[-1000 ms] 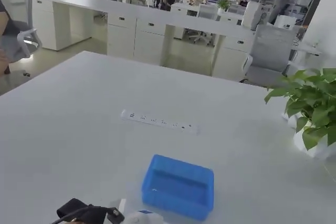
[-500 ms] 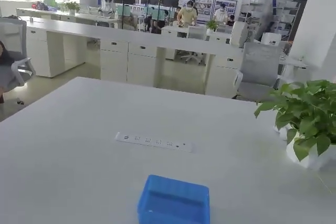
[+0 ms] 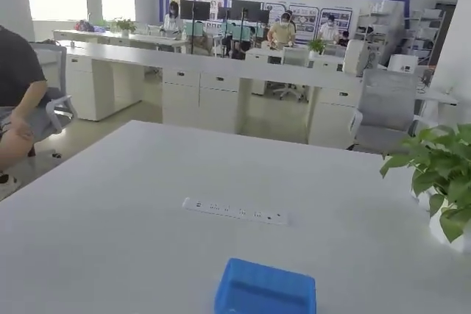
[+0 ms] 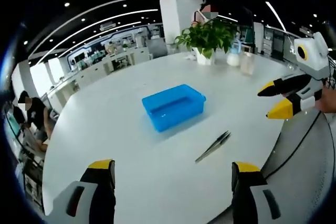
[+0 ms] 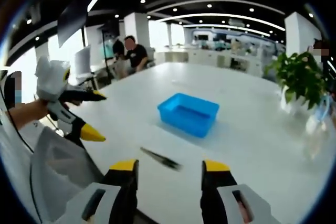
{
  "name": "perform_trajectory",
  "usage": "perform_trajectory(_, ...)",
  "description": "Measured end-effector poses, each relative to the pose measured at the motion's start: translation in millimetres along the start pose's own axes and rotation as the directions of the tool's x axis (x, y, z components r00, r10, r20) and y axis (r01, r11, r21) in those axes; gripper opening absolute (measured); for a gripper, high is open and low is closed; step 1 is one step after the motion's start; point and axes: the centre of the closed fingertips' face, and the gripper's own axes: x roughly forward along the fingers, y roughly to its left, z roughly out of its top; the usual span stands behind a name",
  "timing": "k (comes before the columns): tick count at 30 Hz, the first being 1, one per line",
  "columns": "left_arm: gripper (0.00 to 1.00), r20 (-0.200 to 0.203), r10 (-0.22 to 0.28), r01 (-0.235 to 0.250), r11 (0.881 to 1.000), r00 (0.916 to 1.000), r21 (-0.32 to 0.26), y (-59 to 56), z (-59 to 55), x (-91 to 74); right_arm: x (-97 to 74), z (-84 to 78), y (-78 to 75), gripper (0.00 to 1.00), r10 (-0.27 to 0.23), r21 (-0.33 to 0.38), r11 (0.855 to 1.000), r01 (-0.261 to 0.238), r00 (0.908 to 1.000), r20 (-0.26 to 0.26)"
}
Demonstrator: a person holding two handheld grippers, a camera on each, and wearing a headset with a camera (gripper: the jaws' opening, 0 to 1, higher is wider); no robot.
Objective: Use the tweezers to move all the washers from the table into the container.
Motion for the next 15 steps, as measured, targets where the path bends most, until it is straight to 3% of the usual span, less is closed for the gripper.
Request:
perform_trajectory(5,0.99,0.056,0.059,-0.055,0.995,0.9966,-0.082,13.9,1.3,-24.9,-2.0,-1.7,-7.3,0.5,-0.011,0.007,1.0,0.011,0.9999,-0.009)
perform_trajectory(7,0.99,0.129,0.081,-0.063,0.989,0.9883,-0.134,18.1,6.6,-28.1,-3.7,-1.3,-8.6,0.51,-0.017,0.014,1.0,0.017,0.9999,0.0)
perform_trajectory(9,0.99,0.099,0.079,-0.064,0.987,0.9919,-0.148,19.0,0.6,-29.1,-4.1,-1.5,-9.4,0.52,-0.02,0.023,1.0,0.02,0.9998,0.001)
perform_trajectory(15,0.99,0.1,0.139,-0.125,0.983,0.9852,-0.135,27.7,2.5,-33.9,-4.9,-1.6,-14.5,0.65,-0.052,0.024,0.998,0.052,0.9986,0.008)
